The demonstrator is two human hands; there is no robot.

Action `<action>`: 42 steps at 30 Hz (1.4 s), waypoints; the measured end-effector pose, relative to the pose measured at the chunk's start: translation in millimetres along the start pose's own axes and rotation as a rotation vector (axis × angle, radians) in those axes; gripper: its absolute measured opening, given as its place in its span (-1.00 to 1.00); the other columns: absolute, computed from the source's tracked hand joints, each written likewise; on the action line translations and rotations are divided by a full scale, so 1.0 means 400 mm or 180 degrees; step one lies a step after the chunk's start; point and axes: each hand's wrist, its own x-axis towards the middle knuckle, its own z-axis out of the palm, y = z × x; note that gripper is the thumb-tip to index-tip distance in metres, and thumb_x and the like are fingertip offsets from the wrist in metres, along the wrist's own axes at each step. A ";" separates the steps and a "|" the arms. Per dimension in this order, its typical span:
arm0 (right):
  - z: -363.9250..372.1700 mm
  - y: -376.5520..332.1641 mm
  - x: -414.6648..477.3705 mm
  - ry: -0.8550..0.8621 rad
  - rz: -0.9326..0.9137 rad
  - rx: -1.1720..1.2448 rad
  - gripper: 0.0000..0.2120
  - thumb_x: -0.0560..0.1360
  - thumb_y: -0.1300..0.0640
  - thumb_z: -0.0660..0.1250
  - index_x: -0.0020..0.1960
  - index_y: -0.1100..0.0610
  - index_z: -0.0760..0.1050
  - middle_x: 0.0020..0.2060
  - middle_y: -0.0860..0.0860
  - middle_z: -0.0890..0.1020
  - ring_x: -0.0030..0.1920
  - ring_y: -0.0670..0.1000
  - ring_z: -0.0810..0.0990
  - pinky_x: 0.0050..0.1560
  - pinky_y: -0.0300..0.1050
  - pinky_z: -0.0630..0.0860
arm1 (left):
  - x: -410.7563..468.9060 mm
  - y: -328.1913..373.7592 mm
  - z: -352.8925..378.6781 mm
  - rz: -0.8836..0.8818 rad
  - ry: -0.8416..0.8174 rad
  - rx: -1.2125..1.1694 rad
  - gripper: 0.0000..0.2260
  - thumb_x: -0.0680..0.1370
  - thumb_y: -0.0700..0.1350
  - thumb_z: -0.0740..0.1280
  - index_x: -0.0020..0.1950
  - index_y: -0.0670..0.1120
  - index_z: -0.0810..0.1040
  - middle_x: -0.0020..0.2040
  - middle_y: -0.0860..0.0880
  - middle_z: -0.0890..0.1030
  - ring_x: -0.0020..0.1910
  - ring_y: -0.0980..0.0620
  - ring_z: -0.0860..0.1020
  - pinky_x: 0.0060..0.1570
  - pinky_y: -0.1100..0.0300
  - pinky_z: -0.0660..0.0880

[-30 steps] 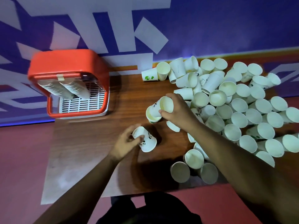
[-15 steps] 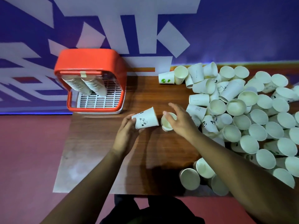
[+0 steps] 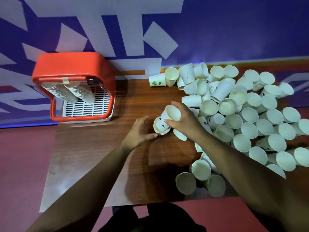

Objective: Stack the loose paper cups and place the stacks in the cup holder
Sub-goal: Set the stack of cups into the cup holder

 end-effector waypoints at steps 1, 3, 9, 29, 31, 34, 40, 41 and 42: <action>0.009 0.009 0.000 -0.0072 -0.0131 -0.0218 -0.29 0.38 0.02 0.51 0.45 0.03 0.31 0.39 -0.06 0.39 0.37 -0.07 0.36 0.30 -0.28 0.24 | 0.009 -0.015 0.001 -0.0049 -0.0117 0.0269 -0.18 0.41 -0.09 0.59 0.58 -0.03 0.23 0.48 -0.03 0.31 0.50 0.08 0.24 0.49 0.15 0.22; 0.031 0.021 -0.001 -0.0256 -0.0359 -0.0572 -0.24 0.37 0.05 0.52 0.48 0.06 0.27 0.44 -0.03 0.33 0.40 -0.04 0.32 0.32 -0.29 0.20 | 0.020 -0.030 0.011 -0.0130 -0.0307 0.0523 -0.16 0.42 -0.14 0.57 0.59 -0.05 0.20 0.51 -0.03 0.27 0.50 0.10 0.20 0.41 0.27 0.15; 0.107 0.069 0.006 -0.0651 -0.0564 -0.1147 -0.12 0.30 0.01 0.58 0.50 0.09 0.24 0.45 -0.06 0.31 0.43 0.01 0.31 0.40 -0.10 0.29 | 0.077 -0.096 0.051 -0.0166 -0.0556 0.0450 -0.06 0.25 0.13 0.59 0.56 0.12 0.24 0.50 0.08 0.39 0.49 0.09 0.35 0.50 -0.03 0.30; 0.083 -0.052 -0.225 0.0525 0.1047 0.0698 -0.55 0.54 -0.19 0.27 0.31 0.06 0.46 0.16 -0.10 0.54 0.18 -0.13 0.49 0.13 -0.20 0.37 | -0.141 0.004 -0.030 0.0201 -0.0881 -0.0777 -0.40 0.45 0.03 0.51 0.46 0.07 0.43 0.30 0.04 0.61 0.25 0.03 0.60 0.23 0.07 0.55; 0.098 -0.042 -0.288 0.0782 0.0987 0.0252 -0.65 0.54 -0.08 0.32 0.22 0.10 0.50 0.10 -0.07 0.58 0.14 -0.11 0.52 0.14 -0.19 0.41 | -0.170 -0.008 -0.041 0.0126 -0.0835 -0.0875 -0.37 0.39 0.12 0.52 0.43 0.10 0.45 0.25 0.05 0.64 0.19 0.04 0.64 0.18 0.05 0.57; 0.149 0.002 -0.379 0.0899 0.1035 -0.0360 -0.68 0.48 0.02 0.41 0.16 0.15 0.53 0.05 0.00 0.60 0.08 -0.03 0.56 0.12 -0.15 0.47 | -0.205 -0.033 -0.056 0.0037 -0.0958 -0.0866 -0.38 0.36 0.13 0.53 0.39 0.08 0.47 0.19 0.03 0.67 0.10 0.03 0.68 0.12 0.04 0.61; 0.270 0.058 -0.485 0.0651 0.1458 -0.1223 -0.71 0.43 -0.01 0.40 -0.02 0.19 0.50 -0.06 0.10 0.55 -0.05 0.08 0.55 -0.07 -0.07 0.48 | -0.250 -0.078 -0.072 -0.0021 -0.1202 -0.0560 -0.32 0.30 0.23 0.54 0.37 0.08 0.48 0.18 0.03 0.68 0.08 0.00 0.69 0.20 -0.11 0.58; 0.290 0.072 -0.492 0.0582 0.1552 -0.1259 -0.70 0.44 -0.02 0.37 -0.04 0.22 0.50 -0.08 0.13 0.56 -0.04 0.10 0.56 -0.06 -0.04 0.49 | -0.256 -0.085 -0.073 -0.0024 -0.1229 -0.0533 -0.31 0.30 0.22 0.55 0.37 0.07 0.48 0.18 0.02 0.68 0.09 -0.01 0.69 0.21 -0.13 0.57; 0.312 0.093 -0.496 0.0501 0.1612 -0.1263 -0.66 0.45 -0.05 0.31 -0.02 0.25 0.50 -0.09 0.16 0.58 -0.03 0.13 0.57 -0.04 -0.01 0.51 | -0.263 -0.090 -0.074 -0.0014 -0.1264 -0.0501 -0.31 0.30 0.22 0.55 0.37 0.06 0.48 0.18 0.01 0.68 0.10 -0.02 0.69 0.22 -0.13 0.57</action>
